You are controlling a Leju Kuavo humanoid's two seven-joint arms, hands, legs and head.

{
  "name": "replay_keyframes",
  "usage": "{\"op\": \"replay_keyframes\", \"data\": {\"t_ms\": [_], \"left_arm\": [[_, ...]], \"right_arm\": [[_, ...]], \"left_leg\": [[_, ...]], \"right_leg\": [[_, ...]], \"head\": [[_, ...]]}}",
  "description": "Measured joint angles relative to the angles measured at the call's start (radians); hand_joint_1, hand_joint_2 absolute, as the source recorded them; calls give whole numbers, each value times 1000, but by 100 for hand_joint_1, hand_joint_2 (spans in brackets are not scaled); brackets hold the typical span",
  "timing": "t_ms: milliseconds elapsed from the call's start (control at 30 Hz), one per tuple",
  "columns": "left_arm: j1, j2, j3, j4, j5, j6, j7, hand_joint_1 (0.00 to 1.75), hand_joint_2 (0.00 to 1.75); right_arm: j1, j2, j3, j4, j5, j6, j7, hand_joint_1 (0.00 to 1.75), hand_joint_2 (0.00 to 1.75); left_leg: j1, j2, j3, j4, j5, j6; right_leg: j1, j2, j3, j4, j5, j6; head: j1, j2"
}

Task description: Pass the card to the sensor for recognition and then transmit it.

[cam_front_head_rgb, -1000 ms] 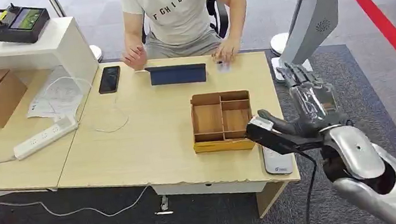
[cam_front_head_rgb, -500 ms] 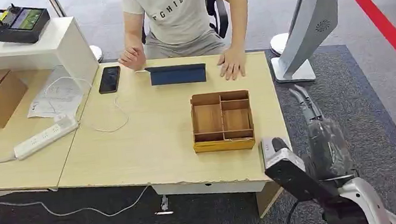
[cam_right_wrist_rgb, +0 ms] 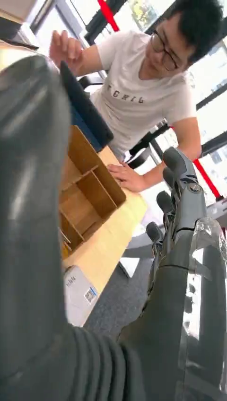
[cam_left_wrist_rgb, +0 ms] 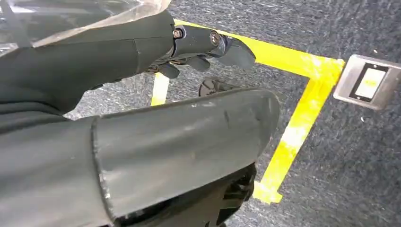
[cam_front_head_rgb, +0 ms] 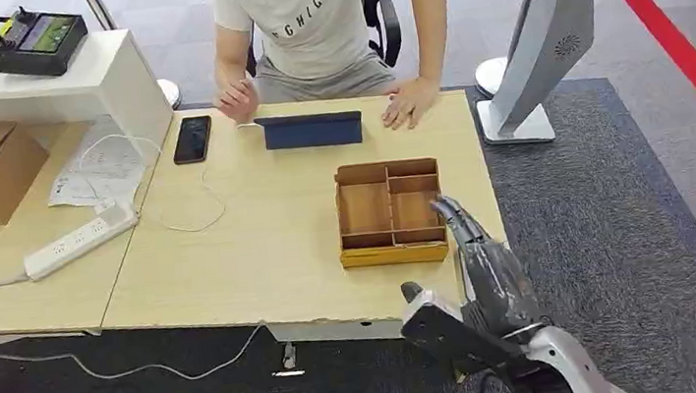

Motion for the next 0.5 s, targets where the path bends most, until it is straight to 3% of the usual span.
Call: {"op": "replay_keyframes", "data": {"t_ms": [300,500], "left_arm": [[0,0,0,0,-8,-8,-12,0,0],[-3,0,0,-6,-5,10,-14,0,0]], "right_arm": [[-36,100,10,168,193,38,-4,0,175],[-90,159,10,315,457,25,7,0,175]], "left_leg": [[0,0,0,0,1,-1],[0,0,0,0,1,-1]], "right_leg": [[0,0,0,0,0,0],[0,0,0,0,0,0]], "head": [[0,0],[0,0]]}}
